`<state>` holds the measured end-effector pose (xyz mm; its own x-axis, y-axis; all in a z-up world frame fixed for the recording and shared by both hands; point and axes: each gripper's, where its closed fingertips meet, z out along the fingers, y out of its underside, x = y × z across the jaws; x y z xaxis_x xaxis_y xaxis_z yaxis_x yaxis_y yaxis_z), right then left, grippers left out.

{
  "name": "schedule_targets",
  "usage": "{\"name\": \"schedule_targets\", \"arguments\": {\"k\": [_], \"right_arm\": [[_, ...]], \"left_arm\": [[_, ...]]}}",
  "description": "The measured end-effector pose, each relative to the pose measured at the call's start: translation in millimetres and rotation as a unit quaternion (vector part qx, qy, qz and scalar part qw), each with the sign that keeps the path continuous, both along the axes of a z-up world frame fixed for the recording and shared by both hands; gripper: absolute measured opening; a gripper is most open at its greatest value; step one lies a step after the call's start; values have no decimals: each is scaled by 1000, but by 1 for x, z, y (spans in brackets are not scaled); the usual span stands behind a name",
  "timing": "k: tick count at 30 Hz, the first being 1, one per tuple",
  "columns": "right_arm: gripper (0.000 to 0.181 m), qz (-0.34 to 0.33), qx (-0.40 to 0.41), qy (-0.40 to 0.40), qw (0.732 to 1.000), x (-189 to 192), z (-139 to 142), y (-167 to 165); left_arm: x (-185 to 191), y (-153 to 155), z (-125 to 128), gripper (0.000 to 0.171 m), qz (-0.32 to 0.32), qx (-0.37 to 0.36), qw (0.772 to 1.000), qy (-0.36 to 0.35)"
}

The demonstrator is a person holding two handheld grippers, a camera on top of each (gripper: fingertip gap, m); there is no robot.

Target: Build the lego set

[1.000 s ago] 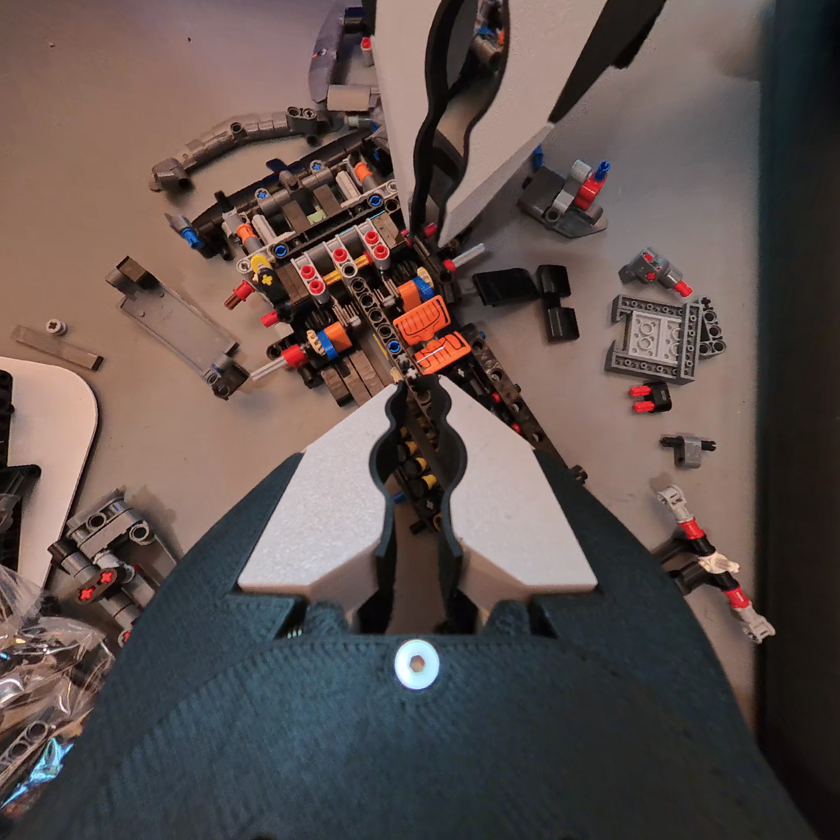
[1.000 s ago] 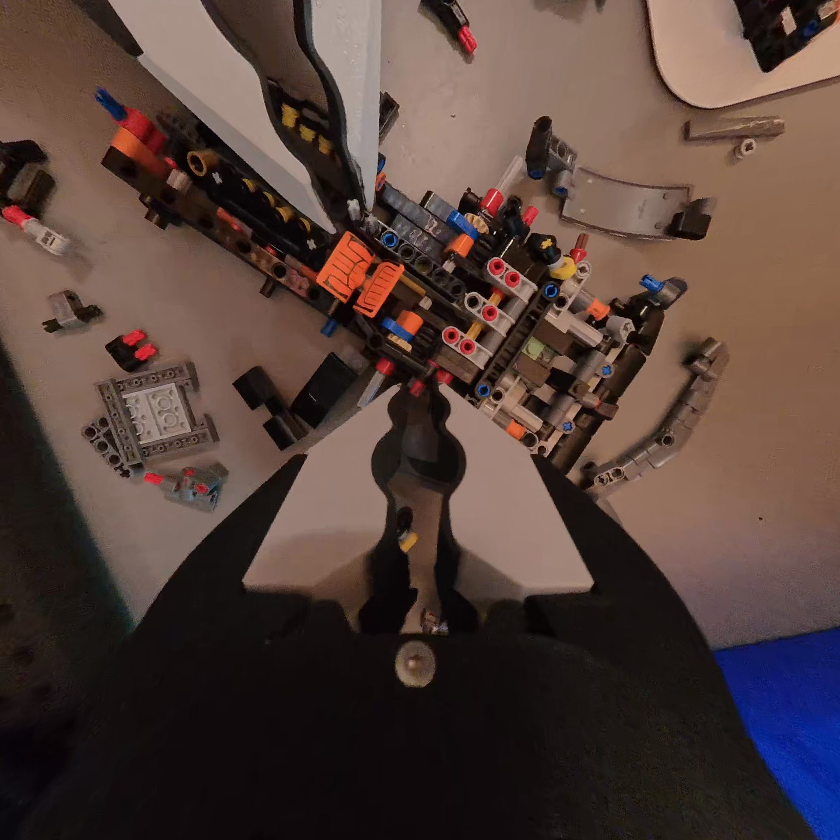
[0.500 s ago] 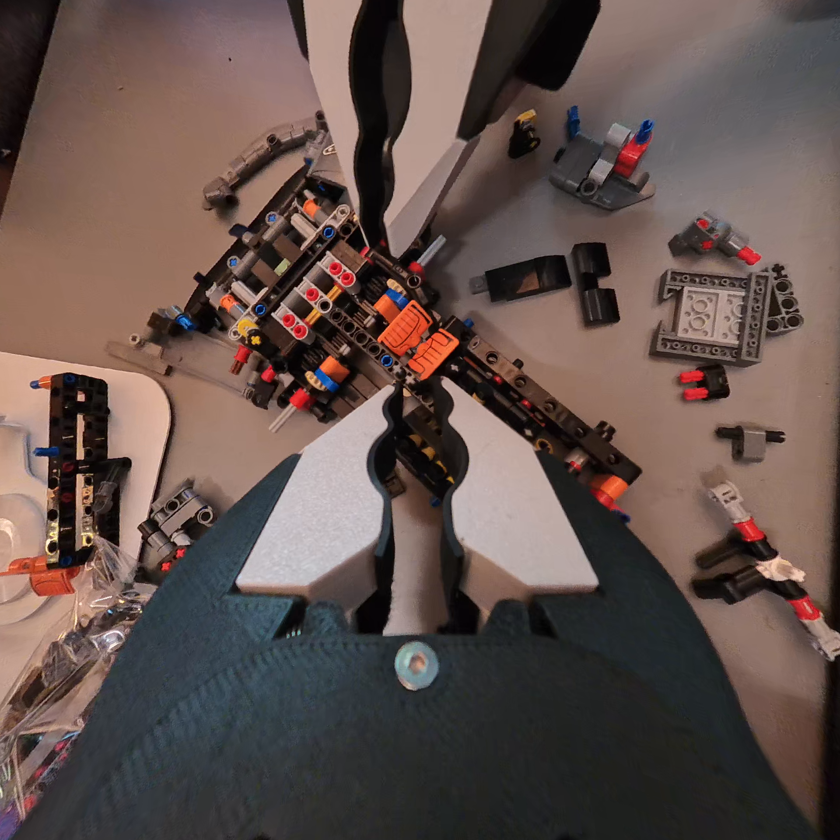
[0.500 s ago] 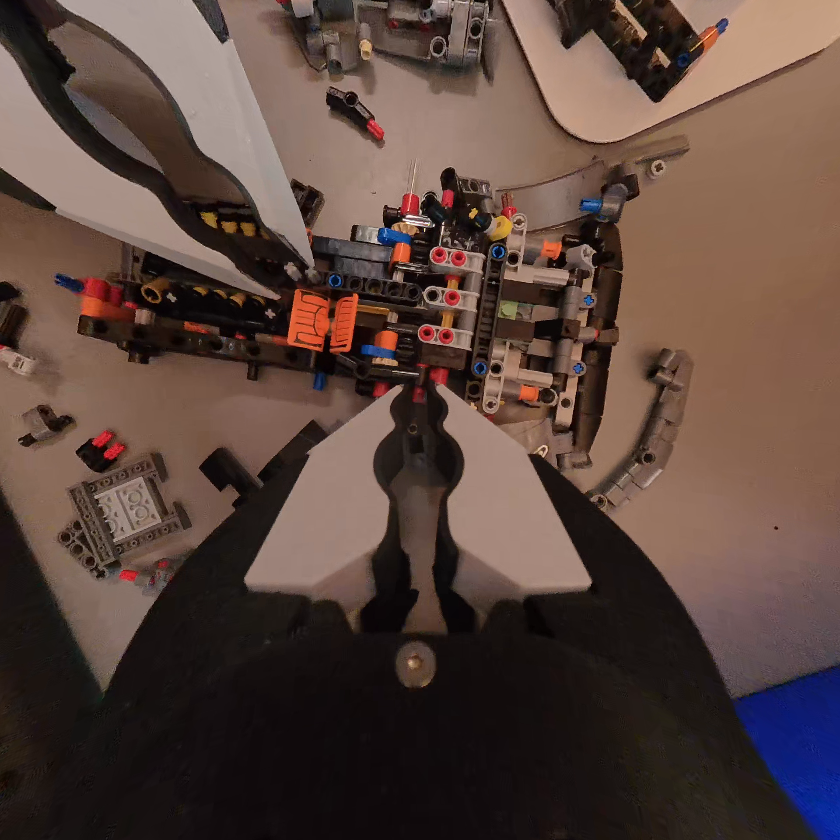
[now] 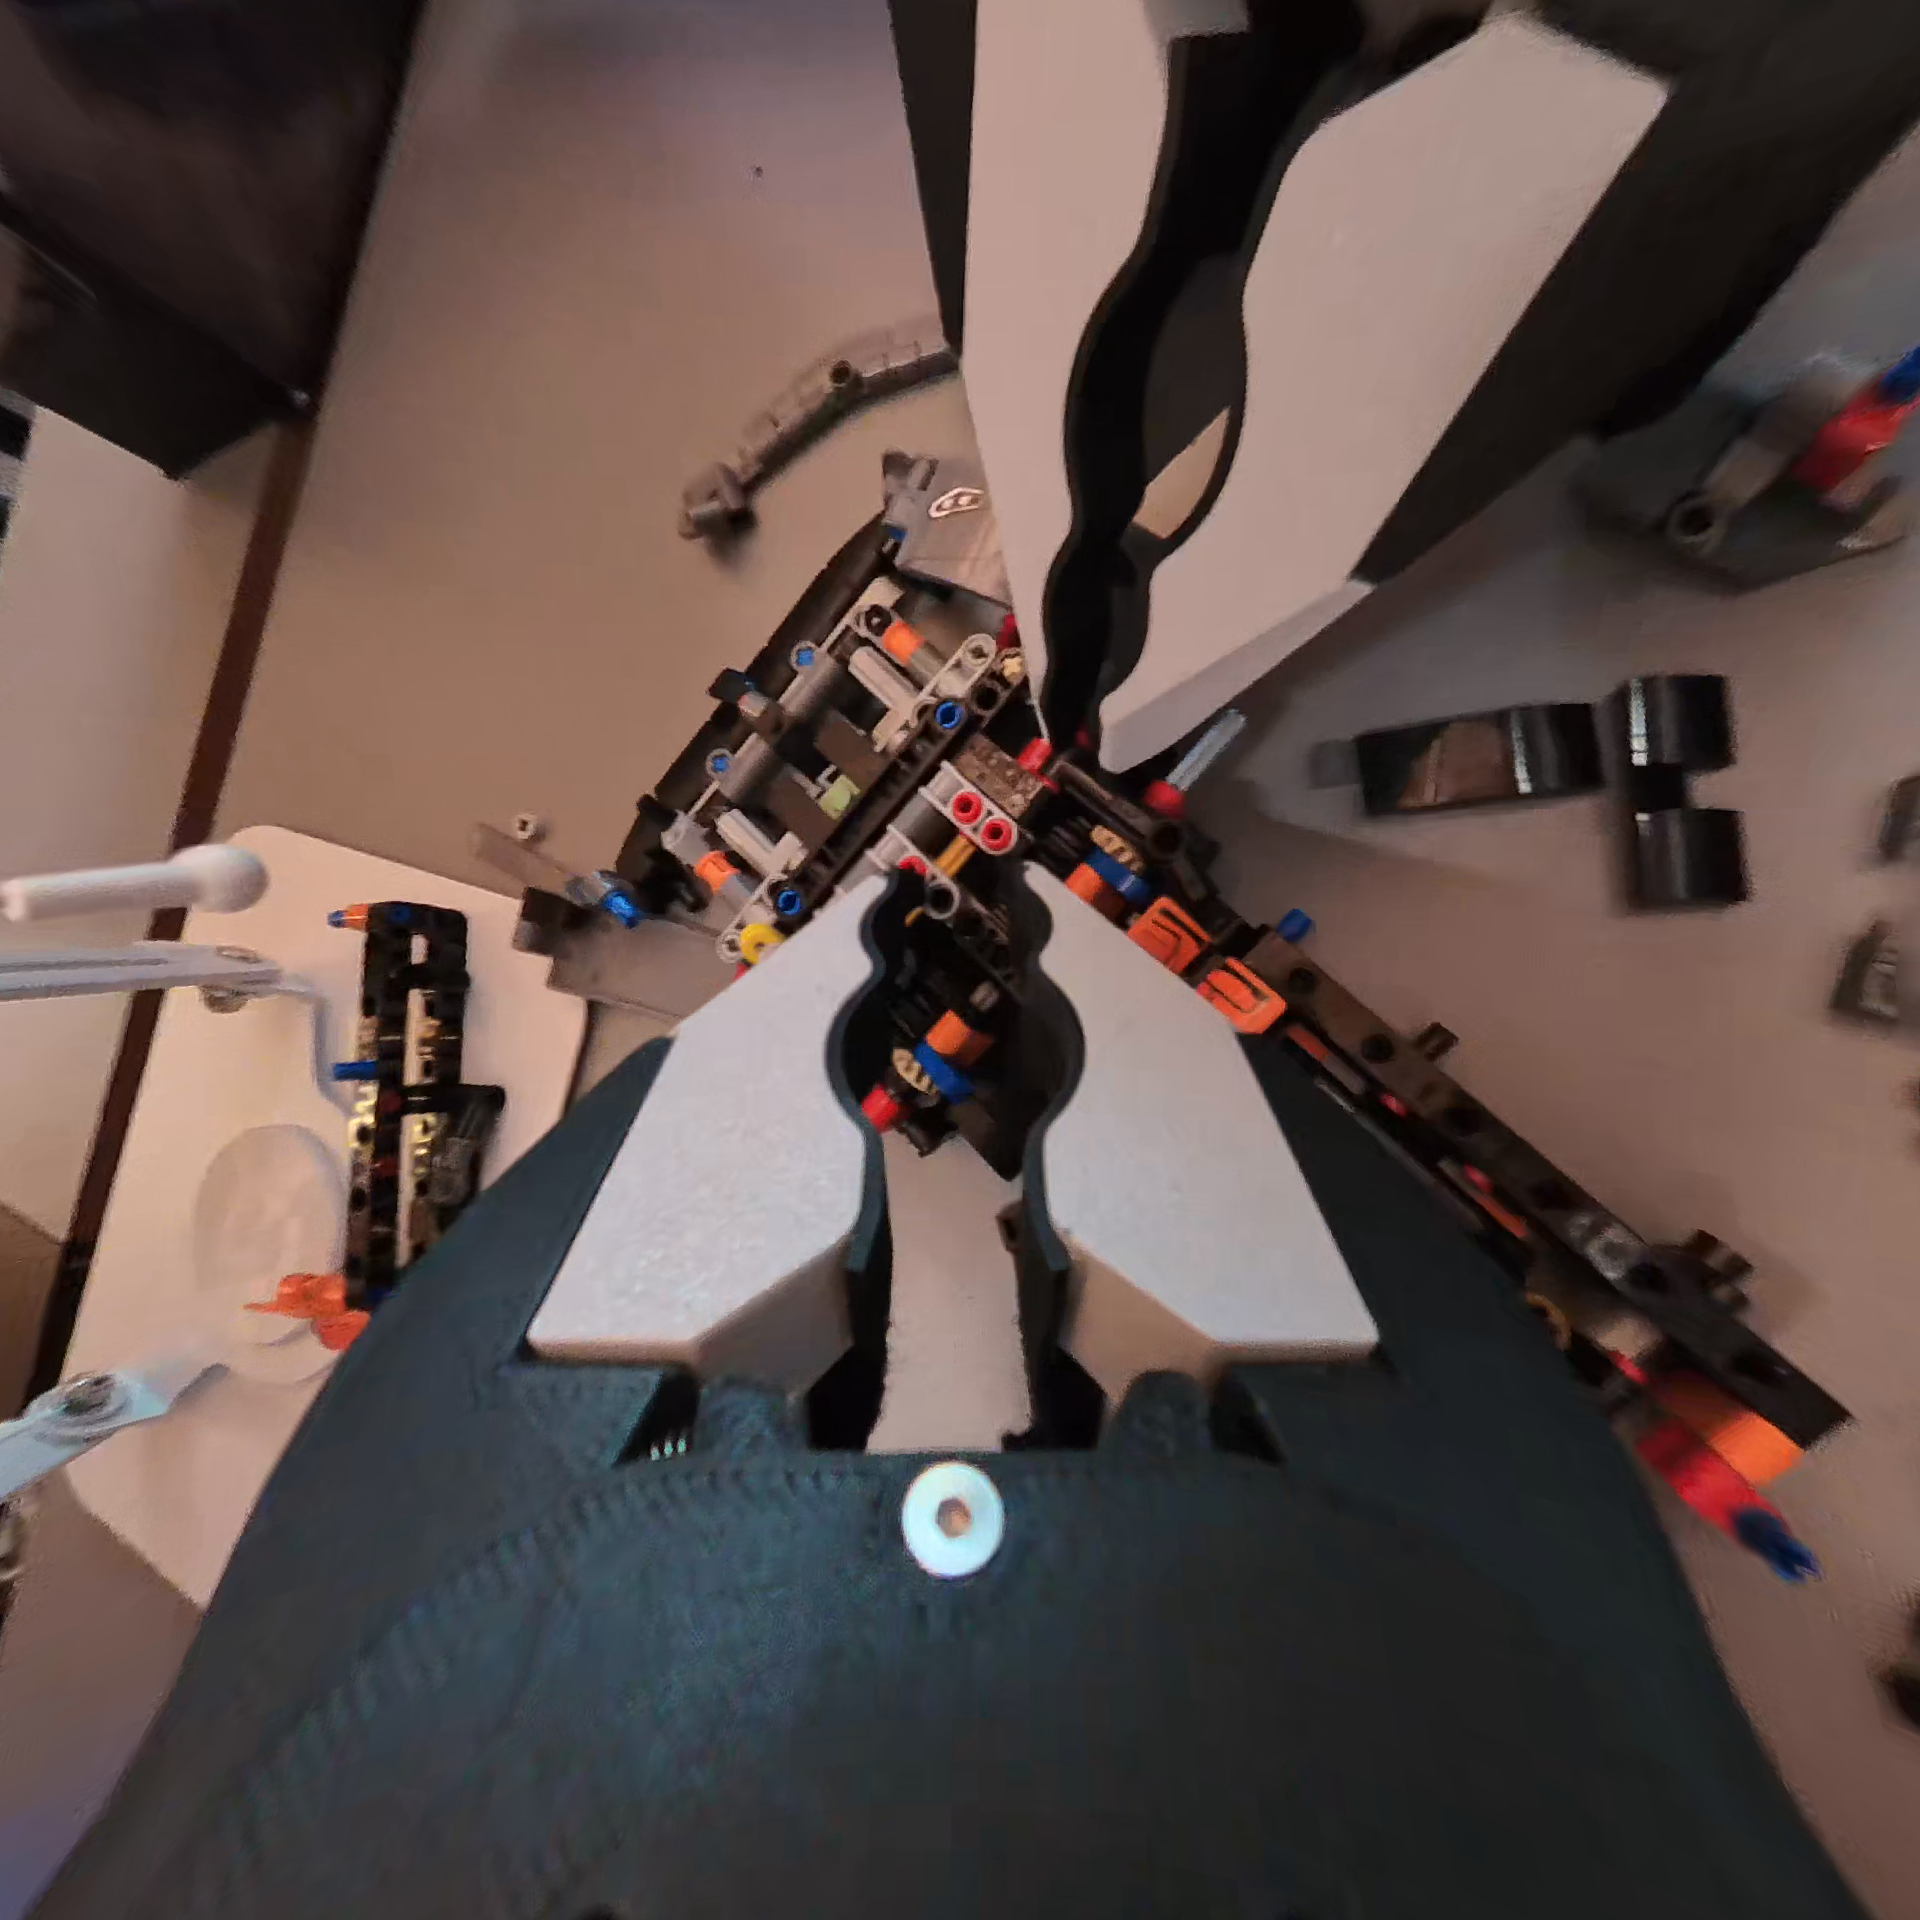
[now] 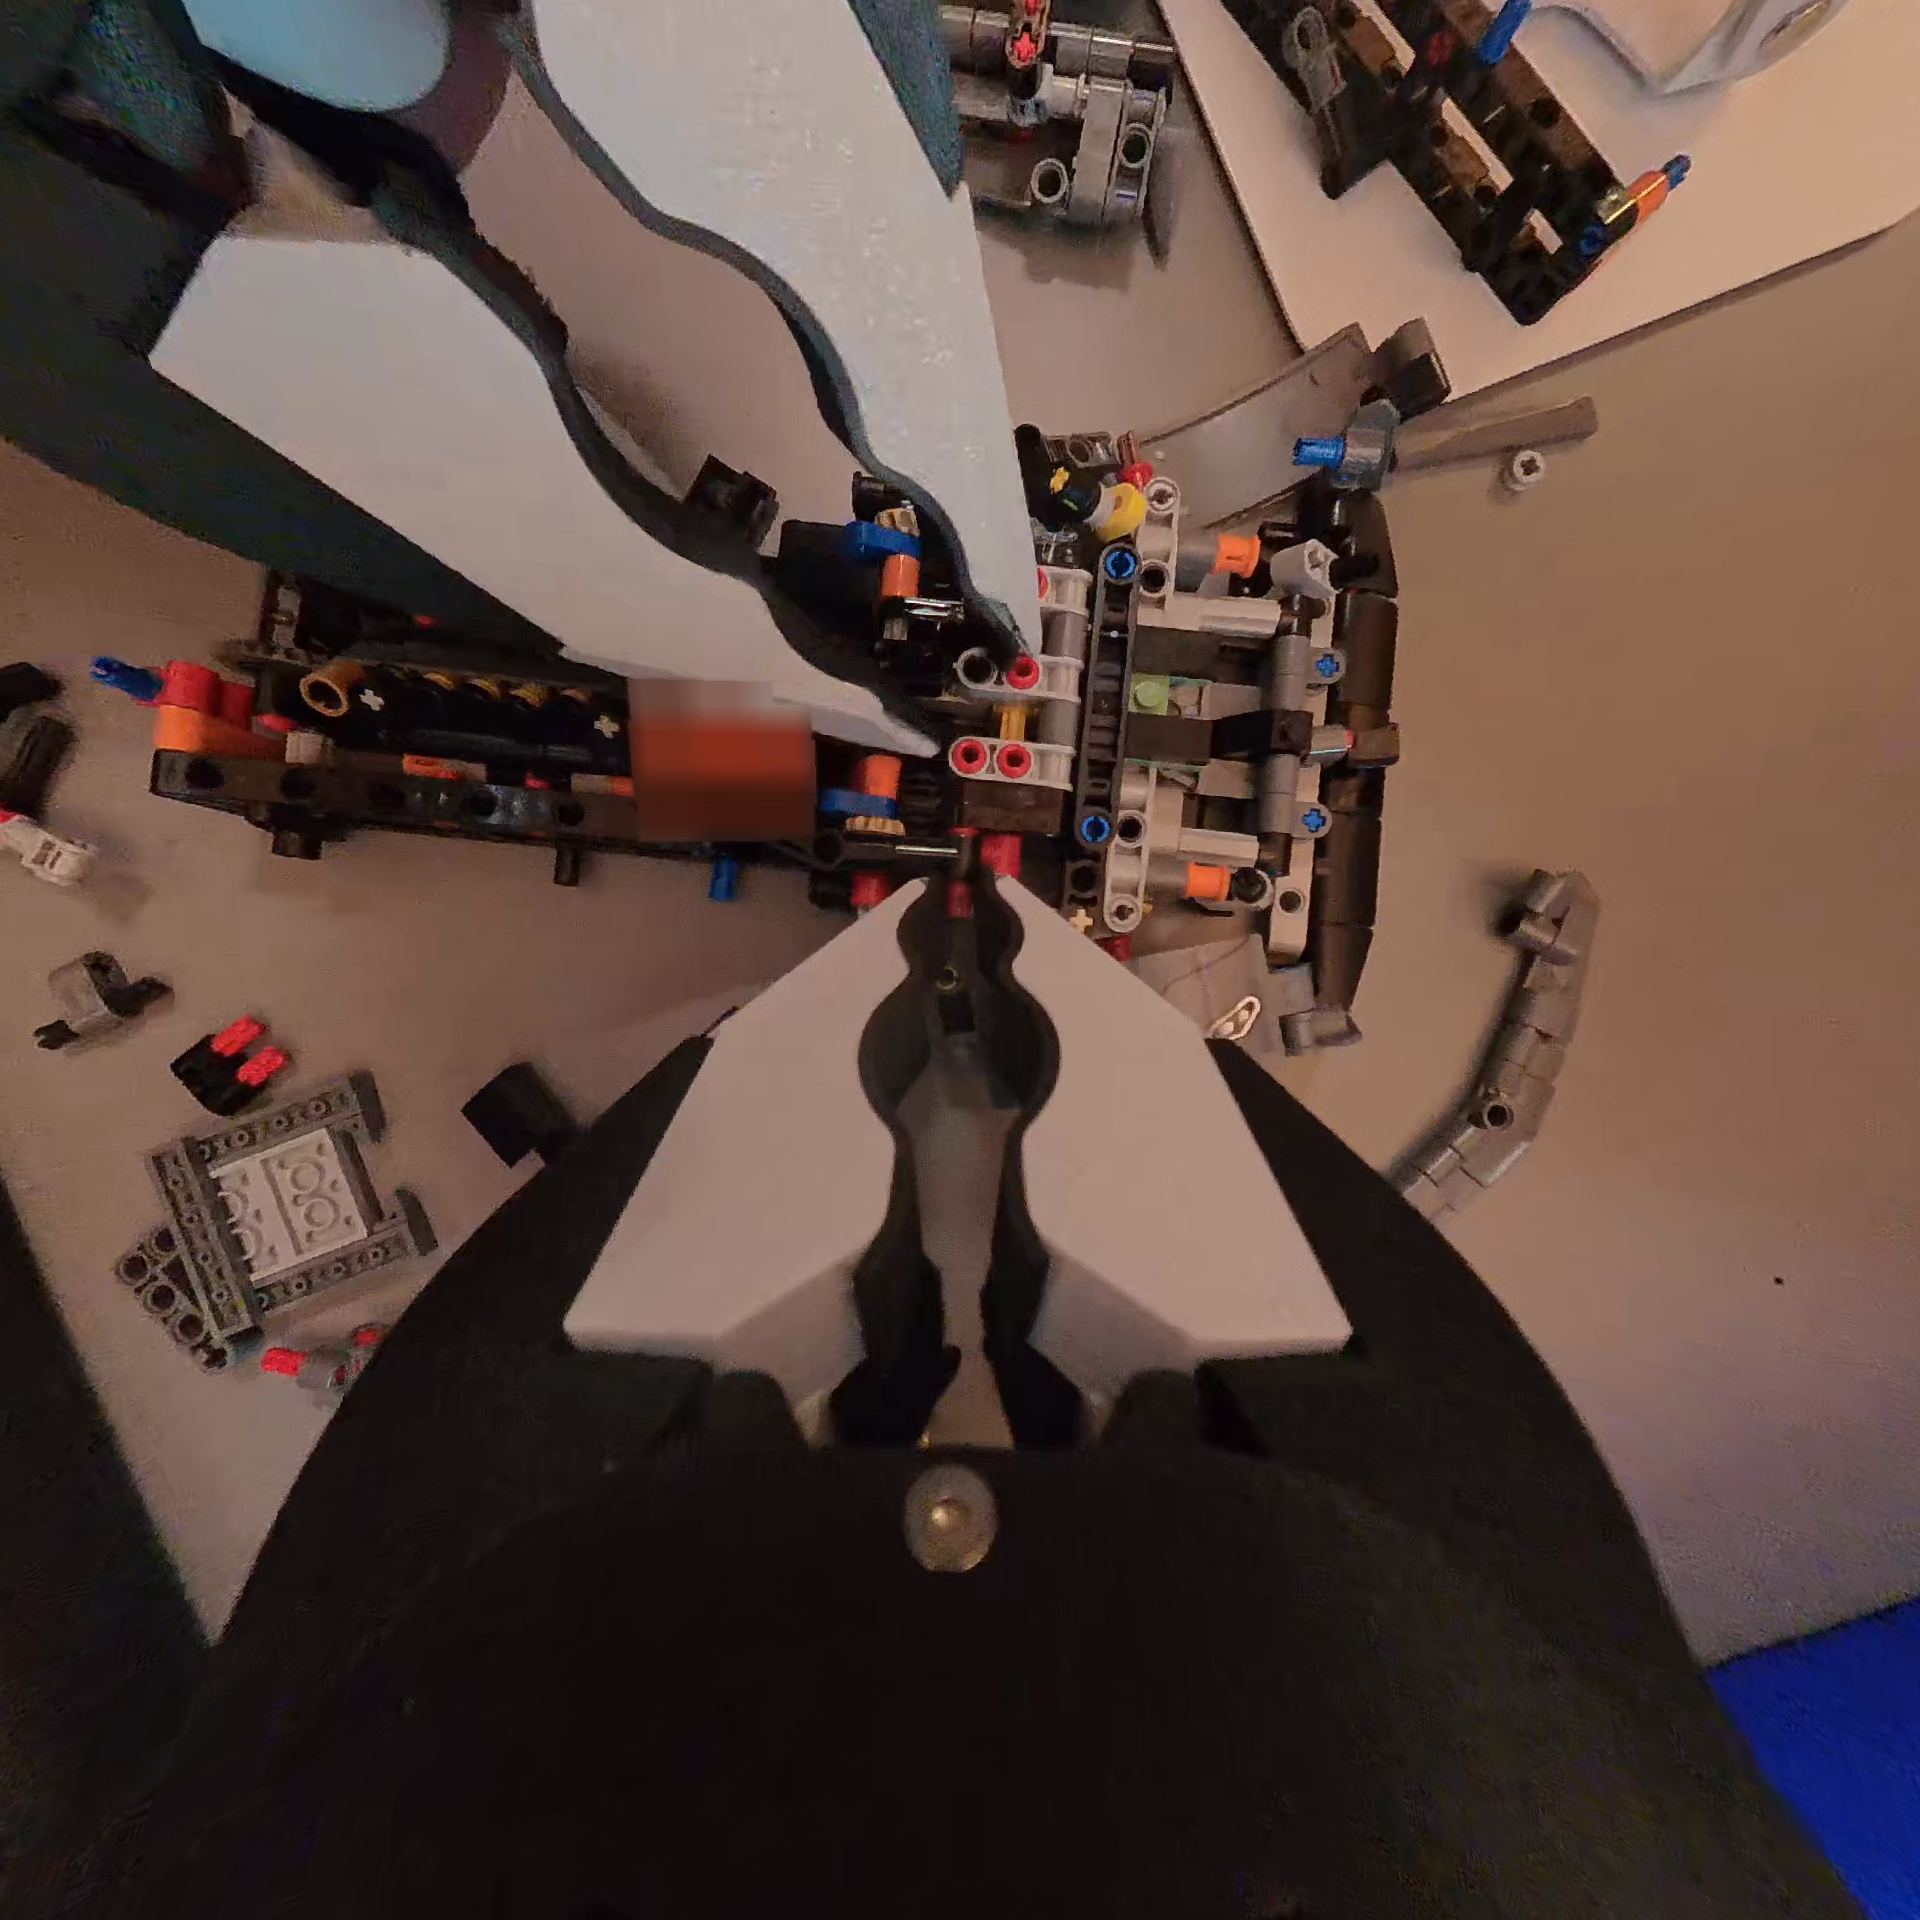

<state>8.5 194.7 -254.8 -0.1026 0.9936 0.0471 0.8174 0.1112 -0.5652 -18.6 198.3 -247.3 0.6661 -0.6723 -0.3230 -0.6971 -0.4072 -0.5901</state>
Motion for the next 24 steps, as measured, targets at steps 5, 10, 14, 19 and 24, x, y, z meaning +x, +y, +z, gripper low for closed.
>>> {"name": "schedule_targets", "arguments": {"k": [5,10,14,19,24], "right_arm": [[1,-9,-3,-1,1000,1,-1,1],[0,-24,5,1,1000,4,-1,2],[1,-22,22,3,999,7,-1,3],[2,-23,33,8,999,11,-1,3],[1,-27,38,15,999,15,-1,2]], "left_arm": [[-4,5,-1,9,15,15,1000,-9],[-4,4,-5,6,33,27,999,0],[-3,5,-5,6,41,49,998,20],[-1,7,-6,5,43,54,998,3],[1,7,-6,5,39,57,998,1]]}}
